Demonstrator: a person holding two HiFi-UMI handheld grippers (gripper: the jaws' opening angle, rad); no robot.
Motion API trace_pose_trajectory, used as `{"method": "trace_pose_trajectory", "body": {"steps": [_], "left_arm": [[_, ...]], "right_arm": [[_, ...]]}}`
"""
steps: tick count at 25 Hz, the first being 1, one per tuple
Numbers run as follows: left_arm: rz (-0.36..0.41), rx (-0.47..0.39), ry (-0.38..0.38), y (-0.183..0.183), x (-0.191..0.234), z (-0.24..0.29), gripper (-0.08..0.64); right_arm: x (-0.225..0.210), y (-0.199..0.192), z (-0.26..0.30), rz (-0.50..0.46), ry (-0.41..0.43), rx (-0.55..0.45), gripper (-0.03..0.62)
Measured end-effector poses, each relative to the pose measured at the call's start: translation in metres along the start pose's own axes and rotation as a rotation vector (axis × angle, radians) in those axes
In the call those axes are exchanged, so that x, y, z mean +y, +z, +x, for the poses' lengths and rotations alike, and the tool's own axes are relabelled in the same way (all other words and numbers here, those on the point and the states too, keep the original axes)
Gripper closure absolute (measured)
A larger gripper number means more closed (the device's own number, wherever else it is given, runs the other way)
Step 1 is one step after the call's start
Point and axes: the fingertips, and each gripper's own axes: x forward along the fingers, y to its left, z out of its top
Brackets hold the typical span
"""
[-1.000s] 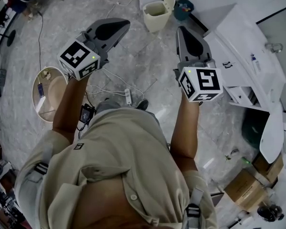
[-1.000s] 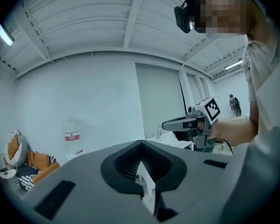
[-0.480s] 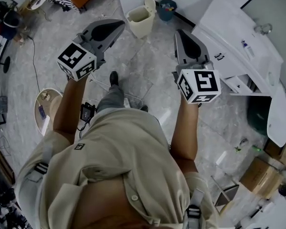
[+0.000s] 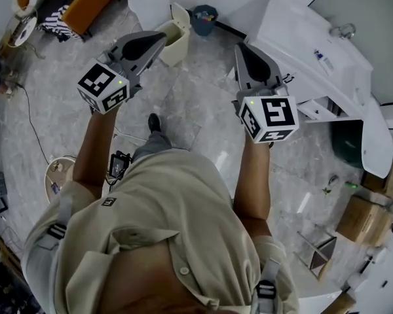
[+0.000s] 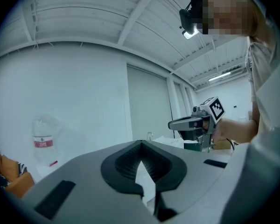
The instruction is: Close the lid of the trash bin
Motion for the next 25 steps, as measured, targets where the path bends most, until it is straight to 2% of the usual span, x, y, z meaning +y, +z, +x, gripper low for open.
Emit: {"method": "trace_pose_trajectory", "body": {"steps": [12, 19, 25], "left_arm": [[-0.045, -0.011, -0.082, -0.024, 0.189, 0.015, 0.546], [-0.056, -0.041, -0.098, -0.037, 0.267, 0.005, 0.546], [-0.061, -0.056, -0.081, -0.044, 0.313, 0.001, 0.546]], "right_arm": [[0.026, 0.003, 0.182, 0.003, -0.049, 0.071, 0.568], [0.047, 0.007, 0.259, -0.023, -0.065, 0.092, 0.568], [0.055, 0.009, 0.309, -0.046, -0.044, 0.115, 0.568]]}}
